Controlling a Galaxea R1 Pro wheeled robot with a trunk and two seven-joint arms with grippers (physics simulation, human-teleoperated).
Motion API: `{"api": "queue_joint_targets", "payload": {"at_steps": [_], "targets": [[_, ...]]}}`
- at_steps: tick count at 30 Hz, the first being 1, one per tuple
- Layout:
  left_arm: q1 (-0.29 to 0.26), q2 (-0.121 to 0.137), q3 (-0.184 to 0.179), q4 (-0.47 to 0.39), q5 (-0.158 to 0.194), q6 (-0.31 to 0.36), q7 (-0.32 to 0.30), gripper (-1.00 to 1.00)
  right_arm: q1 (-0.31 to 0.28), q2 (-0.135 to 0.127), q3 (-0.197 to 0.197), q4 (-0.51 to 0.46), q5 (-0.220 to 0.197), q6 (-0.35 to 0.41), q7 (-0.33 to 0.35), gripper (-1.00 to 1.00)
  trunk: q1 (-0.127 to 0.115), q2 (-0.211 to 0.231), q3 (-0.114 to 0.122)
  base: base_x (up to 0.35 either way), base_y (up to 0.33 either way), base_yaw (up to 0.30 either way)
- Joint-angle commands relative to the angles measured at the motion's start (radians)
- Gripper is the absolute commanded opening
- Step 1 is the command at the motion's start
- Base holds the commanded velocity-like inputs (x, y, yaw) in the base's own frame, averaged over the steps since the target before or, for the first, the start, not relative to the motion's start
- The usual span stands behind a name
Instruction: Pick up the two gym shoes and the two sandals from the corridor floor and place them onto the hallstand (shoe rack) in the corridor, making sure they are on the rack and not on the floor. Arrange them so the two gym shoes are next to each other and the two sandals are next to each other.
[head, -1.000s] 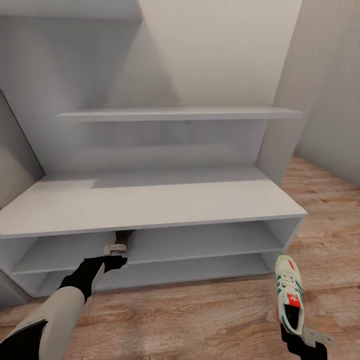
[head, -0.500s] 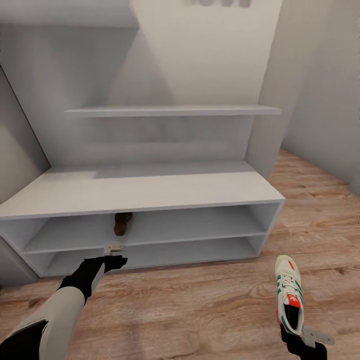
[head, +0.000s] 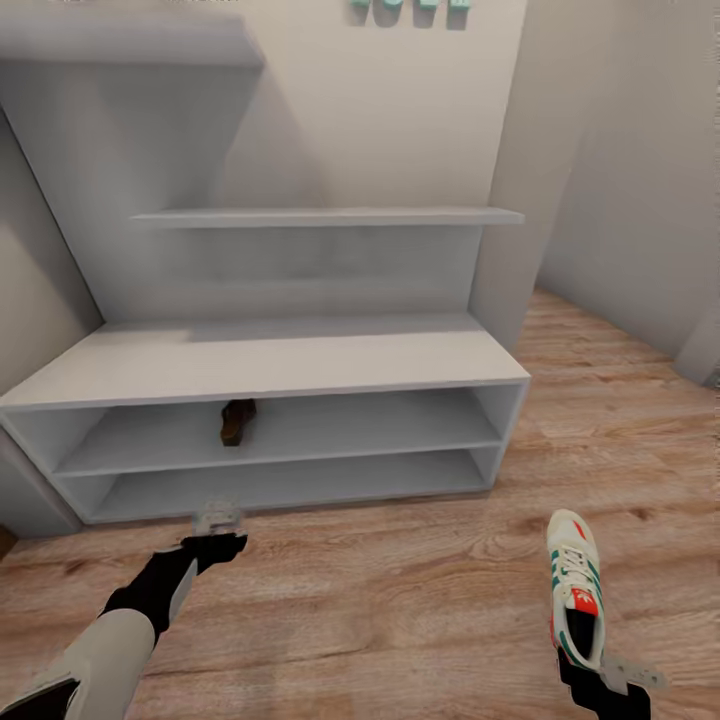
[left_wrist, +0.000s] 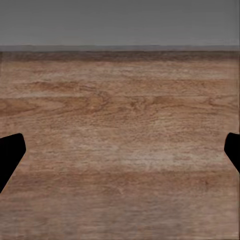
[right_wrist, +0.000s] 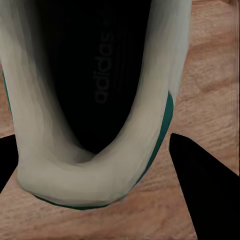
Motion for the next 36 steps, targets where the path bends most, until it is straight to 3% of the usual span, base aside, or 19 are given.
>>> {"api": "queue_joint_targets", "payload": {"at_steps": [1,2,3,8,23,31,36], "targets": [[0.027,0.001,0.011,-0.003,0.002,-0.019,-0.01,1.0,-0.001,0.0,0.002,0.001,-0.007,-0.003,0.001,-1.0,-0.001,0.0,-0.001,-0.279,-0.172,0.0],[0.088,0.005,0.014,-0.003,0.022,-0.08,-0.012,1.0,-0.001,0.002,0.002,0.0,-0.006,-0.003,0.001,-1.0,-0.001,0.0,-0.001,-0.279,-0.172,0.021],[0.113,0.008,0.015,-0.003,0.026,-0.112,-0.013,1.0,0.0,0.002,0.002,0.0,-0.006,-0.003,0.002,-1.0,-0.001,0.0,-0.001,-0.275,-0.171,0.069],[0.193,0.02,0.016,-0.003,0.033,-0.225,-0.014,1.0,0.0,0.002,0.002,0.001,-0.004,-0.003,0.004,-1.0,-0.001,0.0,-0.001,-0.199,-0.121,0.16],[0.38,0.038,0.016,0.014,0.052,-0.475,-0.042,1.0,0.0,0.003,0.003,0.001,-0.003,-0.003,0.005,-1.0,-0.001,0.0,-0.001,-0.023,-0.013,0.263],[0.407,0.046,0.018,0.016,0.09,-0.502,-0.135,1.0,0.0,0.004,0.004,0.001,-0.003,-0.003,0.005,-1.0,-0.001,0.0,-0.001,0.0,0.0,0.274],[0.414,0.067,0.018,0.016,0.136,-0.497,-0.215,1.0,-0.001,0.004,0.005,0.001,-0.003,-0.002,0.005,-1.0,-0.001,0.0,-0.001,0.0,0.0,0.248]]}}
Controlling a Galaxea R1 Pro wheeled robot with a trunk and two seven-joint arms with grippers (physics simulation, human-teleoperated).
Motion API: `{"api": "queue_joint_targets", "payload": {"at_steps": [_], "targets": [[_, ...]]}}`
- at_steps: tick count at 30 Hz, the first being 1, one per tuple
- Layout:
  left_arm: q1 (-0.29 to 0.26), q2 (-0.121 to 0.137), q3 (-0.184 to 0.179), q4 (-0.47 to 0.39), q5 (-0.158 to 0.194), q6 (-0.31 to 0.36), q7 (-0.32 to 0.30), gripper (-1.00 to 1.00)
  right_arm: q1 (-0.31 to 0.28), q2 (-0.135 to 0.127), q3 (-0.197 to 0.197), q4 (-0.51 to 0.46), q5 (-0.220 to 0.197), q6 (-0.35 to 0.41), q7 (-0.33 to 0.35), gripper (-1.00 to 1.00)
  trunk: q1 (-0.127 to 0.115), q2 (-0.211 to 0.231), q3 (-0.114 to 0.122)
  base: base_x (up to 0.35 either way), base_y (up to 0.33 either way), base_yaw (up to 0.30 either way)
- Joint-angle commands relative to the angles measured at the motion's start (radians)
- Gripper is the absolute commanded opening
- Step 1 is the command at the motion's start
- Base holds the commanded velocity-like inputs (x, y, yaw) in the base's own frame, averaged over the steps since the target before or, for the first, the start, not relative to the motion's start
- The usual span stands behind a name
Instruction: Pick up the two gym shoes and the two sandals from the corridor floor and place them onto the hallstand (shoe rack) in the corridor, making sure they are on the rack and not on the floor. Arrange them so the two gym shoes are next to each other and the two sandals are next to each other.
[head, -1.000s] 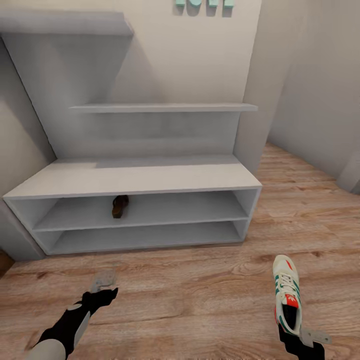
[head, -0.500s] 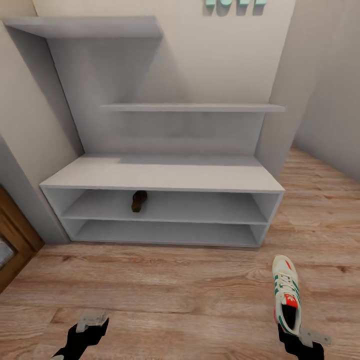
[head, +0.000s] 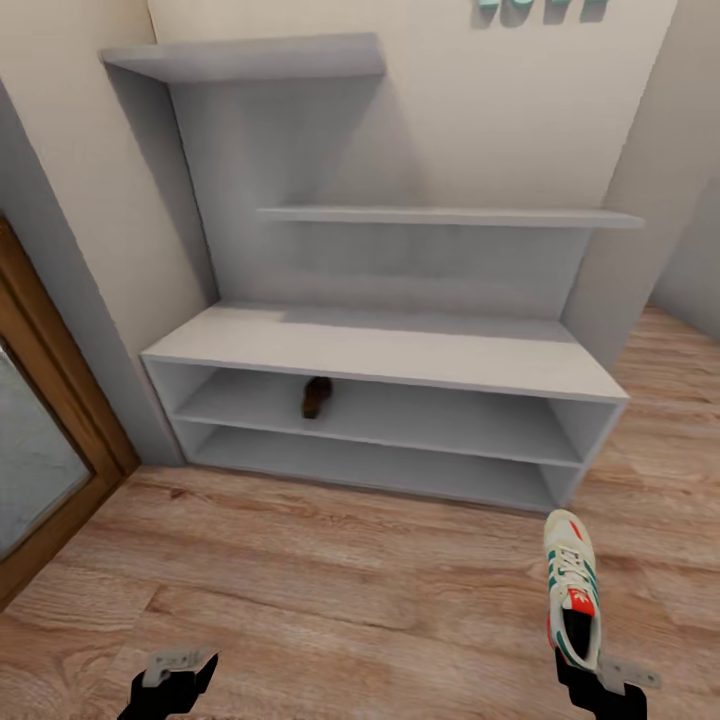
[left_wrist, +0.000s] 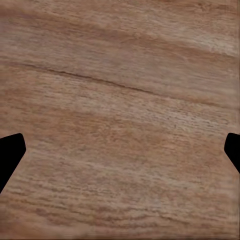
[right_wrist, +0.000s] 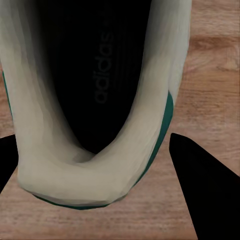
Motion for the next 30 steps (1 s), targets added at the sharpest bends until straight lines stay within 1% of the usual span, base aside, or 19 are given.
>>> {"api": "queue_joint_targets", "payload": {"at_steps": [1,4,8,10,11,13,15,17,18,21,23,24,26,28,30], "targets": [[0.0,0.006,0.008,0.001,-0.003,-0.003,-0.026,1.0,0.0,0.0,0.0,0.001,-0.006,-0.003,0.001,-1.0,0.0,0.0,-0.001,0.0,0.0,0.11],[0.001,0.015,0.008,0.001,0.003,-0.003,-0.045,1.0,-0.001,0.003,0.001,0.001,-0.006,-0.003,0.002,-1.0,0.0,0.0,-0.001,0.0,0.0,0.063],[0.002,0.018,0.006,0.002,0.003,-0.006,-0.052,1.0,0.0,0.023,0.017,0.0,0.0,0.001,0.002,-1.0,0.0,0.0,-0.001,0.0,0.0,0.021],[0.002,0.018,0.006,0.003,0.002,-0.007,-0.054,1.0,-0.001,0.055,0.063,-0.007,0.032,0.021,0.0,-1.0,0.0,0.0,-0.001,0.0,0.0,0.008],[0.002,0.019,0.005,0.003,0.001,-0.008,-0.055,1.0,-0.001,0.099,0.115,-0.052,0.084,0.095,-0.006,-1.0,0.0,0.0,-0.001,0.0,0.0,0.002],[0.002,0.019,0.005,0.004,0.001,-0.008,-0.056,1.0,-0.001,0.115,0.124,-0.09,0.096,0.143,-0.008,-1.0,0.0,0.0,-0.001,0.0,0.0,0.001],[0.002,0.019,0.005,0.004,0.001,-0.009,-0.057,1.0,-0.001,0.142,0.134,-0.186,0.108,0.268,-0.011,-1.0,0.0,0.0,-0.001,0.0,0.0,0.0],[0.003,0.019,0.005,0.004,0.001,-0.009,-0.057,1.0,-0.001,0.152,0.137,-0.239,0.111,0.342,-0.017,-1.0,0.0,0.0,-0.001,0.0,0.0,0.0],[0.003,0.019,0.005,0.004,0.001,-0.009,-0.058,1.0,-0.002,0.159,0.138,-0.293,0.111,0.418,-0.029,-1.0,0.0,0.0,-0.001,0.0,0.0,0.0],[0.003,0.019,0.005,0.004,0.001,-0.009,-0.058,1.0,-0.004,0.167,0.14,-0.369,0.111,0.523,-0.056,-1.0,0.0,0.0,-0.001,0.0,0.0,0.0],[0.004,0.019,0.005,0.004,0.001,-0.009,-0.058,1.0,-0.009,0.179,0.14,-0.448,0.11,0.629,-0.098,-1.0,0.0,0.0,-0.001,0.0,0.0,0.0],[0.004,0.019,0.005,0.004,0.001,-0.01,-0.058,1.0,-0.022,0.195,0.141,-0.488,0.109,0.678,-0.134,-1.0,0.0,0.0,-0.001,0.0,0.0,0.0],[0.004,0.019,0.005,0.004,0.001,-0.01,-0.058,1.0,-0.052,0.213,0.141,-0.514,0.108,0.71,-0.184,-1.0,0.0,0.0,-0.001,0.0,0.0,0.0],[0.004,0.019,0.005,0.004,0.001,-0.01,-0.059,1.0,-0.08,0.224,0.141,-0.523,0.105,0.721,-0.213,-1.0,0.0,0.0,-0.001,0.0,0.0,0.0],[0.004,0.019,0.005,0.006,0.001,-0.011,-0.059,1.0,-0.098,0.229,0.141,-0.525,0.099,0.726,-0.224,-1.0,0.0,0.0,-0.001,0.0,0.0,0.0]]}}
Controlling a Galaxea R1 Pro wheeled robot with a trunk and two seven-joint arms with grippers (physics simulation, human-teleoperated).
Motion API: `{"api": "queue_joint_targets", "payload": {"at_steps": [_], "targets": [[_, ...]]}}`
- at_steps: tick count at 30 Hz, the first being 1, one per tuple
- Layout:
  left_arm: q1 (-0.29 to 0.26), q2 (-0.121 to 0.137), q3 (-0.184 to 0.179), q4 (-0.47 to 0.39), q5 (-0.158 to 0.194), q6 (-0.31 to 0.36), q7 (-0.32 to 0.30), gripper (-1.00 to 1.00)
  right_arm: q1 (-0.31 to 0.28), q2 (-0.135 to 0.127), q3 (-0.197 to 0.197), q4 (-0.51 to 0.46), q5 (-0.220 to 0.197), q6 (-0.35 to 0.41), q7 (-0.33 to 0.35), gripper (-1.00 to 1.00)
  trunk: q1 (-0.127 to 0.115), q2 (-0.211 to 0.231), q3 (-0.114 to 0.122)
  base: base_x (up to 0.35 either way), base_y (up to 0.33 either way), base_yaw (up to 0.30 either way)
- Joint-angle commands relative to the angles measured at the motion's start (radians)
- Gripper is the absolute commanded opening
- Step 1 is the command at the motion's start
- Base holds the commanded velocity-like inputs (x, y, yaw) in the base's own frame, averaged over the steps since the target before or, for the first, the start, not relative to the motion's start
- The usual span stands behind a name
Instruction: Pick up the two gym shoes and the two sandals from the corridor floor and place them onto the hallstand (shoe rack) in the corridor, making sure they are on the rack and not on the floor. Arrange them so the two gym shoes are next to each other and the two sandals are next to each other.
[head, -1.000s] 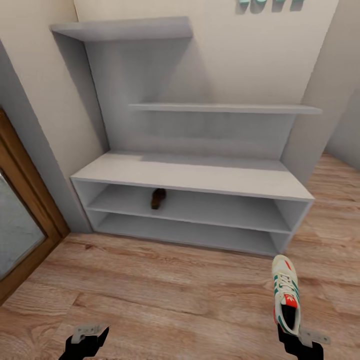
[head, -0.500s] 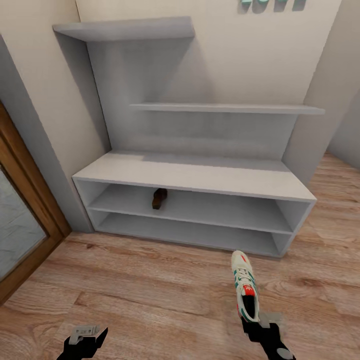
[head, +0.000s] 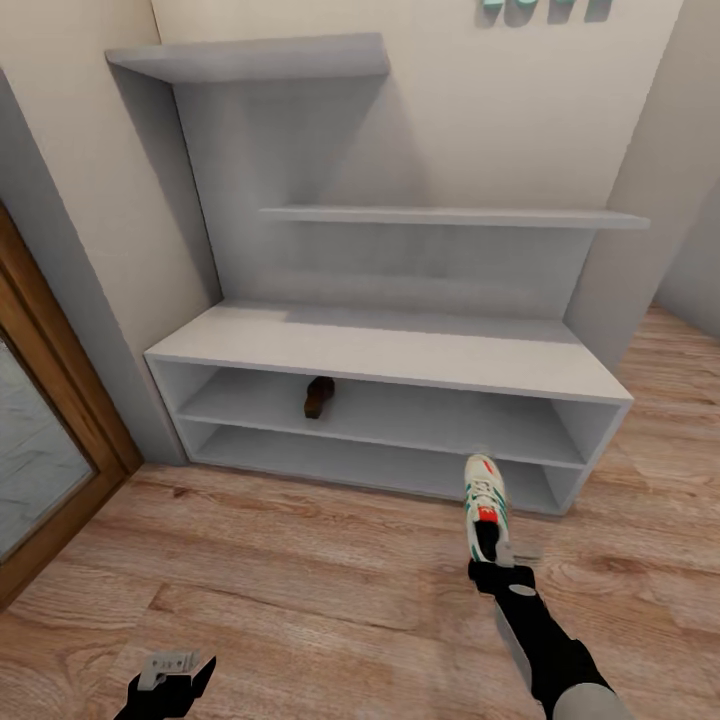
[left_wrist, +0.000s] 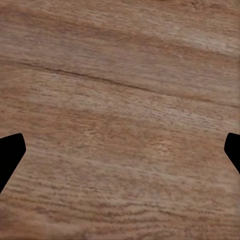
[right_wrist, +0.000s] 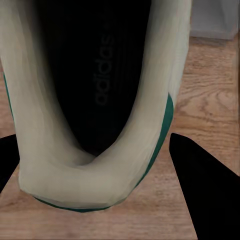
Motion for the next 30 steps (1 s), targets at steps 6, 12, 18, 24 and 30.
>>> {"api": "queue_joint_targets", "payload": {"at_steps": [6,12,18,24,30], "targets": [[-0.001,-0.001,0.009,0.005,-0.012,-0.006,-0.008,1.0,-0.037,0.008,-0.003,-0.009,-0.022,0.018,-0.022,-1.0,0.0,0.0,-0.001,0.0,0.0,0.0],[-0.001,-0.001,0.009,0.006,-0.012,-0.006,-0.009,1.0,-0.046,0.009,-0.004,-0.009,-0.055,0.035,-0.038,-1.0,0.0,0.0,-0.001,0.0,0.0,0.0],[-0.001,-0.001,0.007,0.006,-0.012,-0.006,-0.009,1.0,-0.047,0.008,-0.005,-0.008,-0.087,0.039,-0.041,-1.0,0.0,0.0,-0.001,0.0,0.0,0.0],[0.0,0.001,0.007,0.008,-0.012,-0.005,-0.01,1.0,-0.049,-0.011,-0.005,-0.026,-0.091,0.058,-0.039,-1.0,0.0,0.0,-0.001,0.0,0.0,0.0],[0.004,0.001,0.007,0.008,-0.011,-0.006,-0.007,1.0,-0.05,0.012,-0.009,-0.025,-0.092,0.068,-0.041,-1.0,0.0,0.0,-0.001,0.0,0.0,0.0]]}}
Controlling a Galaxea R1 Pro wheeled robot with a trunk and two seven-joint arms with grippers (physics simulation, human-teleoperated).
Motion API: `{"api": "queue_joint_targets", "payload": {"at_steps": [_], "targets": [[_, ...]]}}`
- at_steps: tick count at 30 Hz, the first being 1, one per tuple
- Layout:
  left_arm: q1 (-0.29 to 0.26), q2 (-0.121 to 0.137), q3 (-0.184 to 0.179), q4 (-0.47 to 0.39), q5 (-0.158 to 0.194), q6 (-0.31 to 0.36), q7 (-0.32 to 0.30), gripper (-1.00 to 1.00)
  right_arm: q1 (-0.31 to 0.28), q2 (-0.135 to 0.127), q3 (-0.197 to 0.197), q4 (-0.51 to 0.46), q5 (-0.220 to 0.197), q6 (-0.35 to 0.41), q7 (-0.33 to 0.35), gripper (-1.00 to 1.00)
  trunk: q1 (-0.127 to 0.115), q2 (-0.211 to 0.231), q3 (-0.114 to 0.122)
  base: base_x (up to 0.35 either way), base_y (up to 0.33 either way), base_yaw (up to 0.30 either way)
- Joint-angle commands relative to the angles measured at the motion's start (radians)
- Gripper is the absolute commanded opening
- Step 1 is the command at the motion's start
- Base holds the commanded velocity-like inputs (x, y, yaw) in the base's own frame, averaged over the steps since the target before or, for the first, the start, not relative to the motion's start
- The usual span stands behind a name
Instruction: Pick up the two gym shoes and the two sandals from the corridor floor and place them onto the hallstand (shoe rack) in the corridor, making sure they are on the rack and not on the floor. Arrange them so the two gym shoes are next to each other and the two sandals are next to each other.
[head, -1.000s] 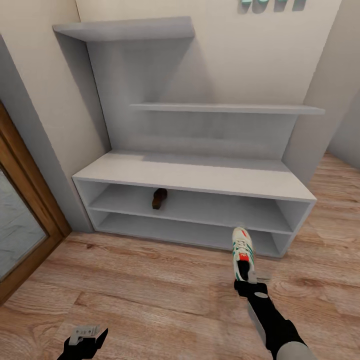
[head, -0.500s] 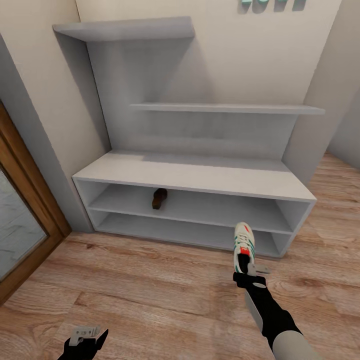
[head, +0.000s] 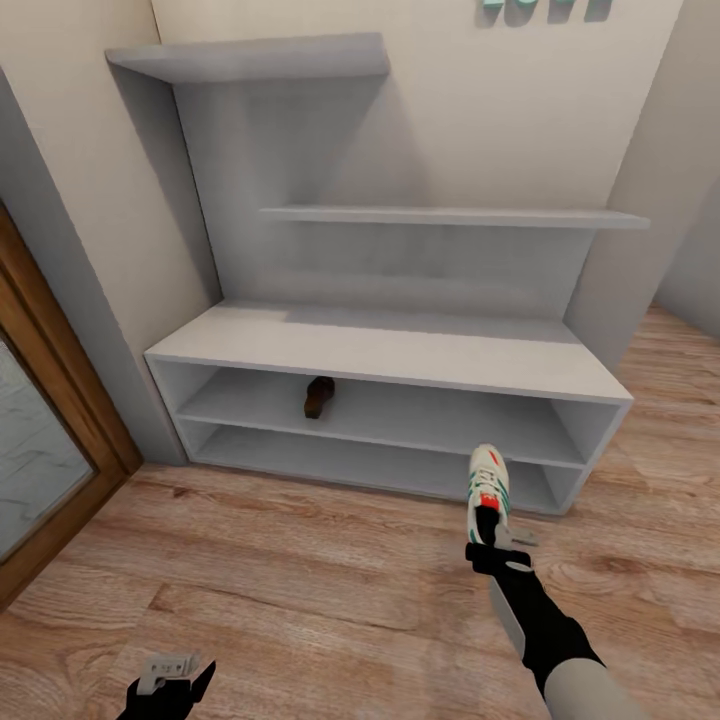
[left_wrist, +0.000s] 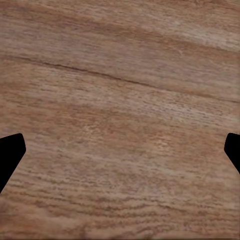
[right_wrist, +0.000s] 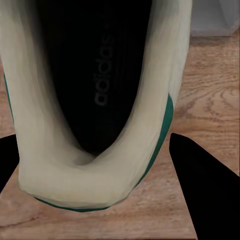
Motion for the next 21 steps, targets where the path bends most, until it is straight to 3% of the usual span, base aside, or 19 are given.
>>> {"api": "queue_joint_targets", "payload": {"at_steps": [1,6,10,15,21], "targets": [[-0.001,-0.001,0.009,0.001,-0.01,-0.005,-0.005,1.0,0.0,0.003,-0.002,0.004,-0.004,-0.002,-0.003,-1.0,0.0,0.0,-0.001,0.0,0.0,0.0],[0.0,-0.001,0.009,0.001,-0.01,-0.005,-0.004,1.0,0.0,-0.005,-0.006,0.032,-0.004,-0.029,-0.003,-1.0,0.0,0.0,-0.001,0.0,0.0,0.0],[0.001,-0.002,0.009,0.001,-0.011,-0.004,-0.003,1.0,-0.001,-0.028,-0.006,0.039,-0.004,-0.032,-0.002,-1.0,0.0,0.0,-0.001,0.0,0.0,0.0],[0.001,-0.002,0.008,0.001,-0.012,-0.003,-0.002,1.0,-0.002,-0.056,-0.005,0.01,-0.003,-0.004,-0.001,-1.0,0.0,0.0,-0.001,0.0,0.0,0.0],[0.001,-0.002,0.007,0.002,-0.012,-0.003,0.0,1.0,-0.002,-0.066,-0.006,-0.024,-0.003,0.03,-0.003,-1.0,0.0,0.0,-0.001,0.0,0.0,0.0]]}}
